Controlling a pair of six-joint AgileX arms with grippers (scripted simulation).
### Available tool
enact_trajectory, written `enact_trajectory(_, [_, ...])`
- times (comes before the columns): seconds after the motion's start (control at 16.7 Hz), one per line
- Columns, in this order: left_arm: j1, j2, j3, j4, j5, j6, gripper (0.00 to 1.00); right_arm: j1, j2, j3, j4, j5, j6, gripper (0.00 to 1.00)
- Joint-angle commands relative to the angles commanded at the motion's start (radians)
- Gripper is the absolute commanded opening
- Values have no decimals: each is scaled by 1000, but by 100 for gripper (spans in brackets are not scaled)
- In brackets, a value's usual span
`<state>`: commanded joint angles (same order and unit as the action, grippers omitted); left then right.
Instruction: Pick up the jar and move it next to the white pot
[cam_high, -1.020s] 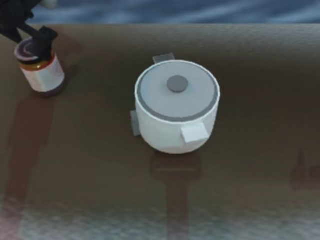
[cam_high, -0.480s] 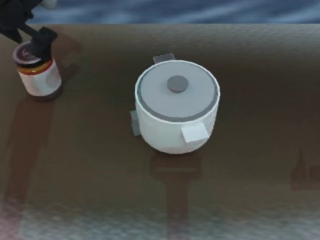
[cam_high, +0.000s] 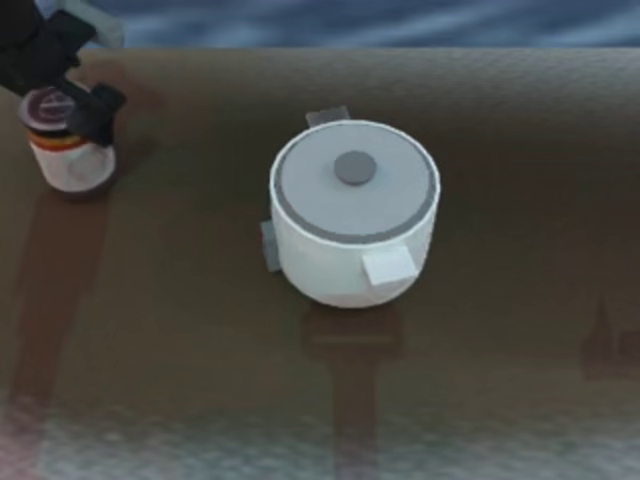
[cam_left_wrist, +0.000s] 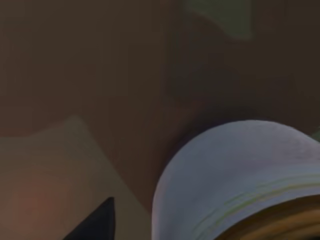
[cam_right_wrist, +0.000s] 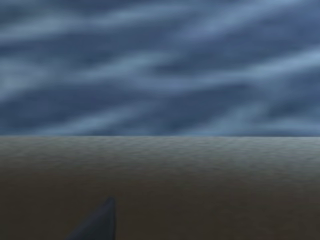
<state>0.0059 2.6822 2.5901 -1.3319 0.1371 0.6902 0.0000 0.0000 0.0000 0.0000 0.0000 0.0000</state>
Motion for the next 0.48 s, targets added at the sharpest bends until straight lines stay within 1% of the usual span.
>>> enact_trajectory(0.12, [-1,-11,-49,44,0,-1,100,0,0,0,0,0,0,100])
enact_trajectory(0.36, [-1,-13,-57,52,0,-1,100,0,0,0,0,0,0,100])
enact_trajectory(0.48, [-1,-13,-57,52,0,-1,85,0,0,0,0,0,0,100])
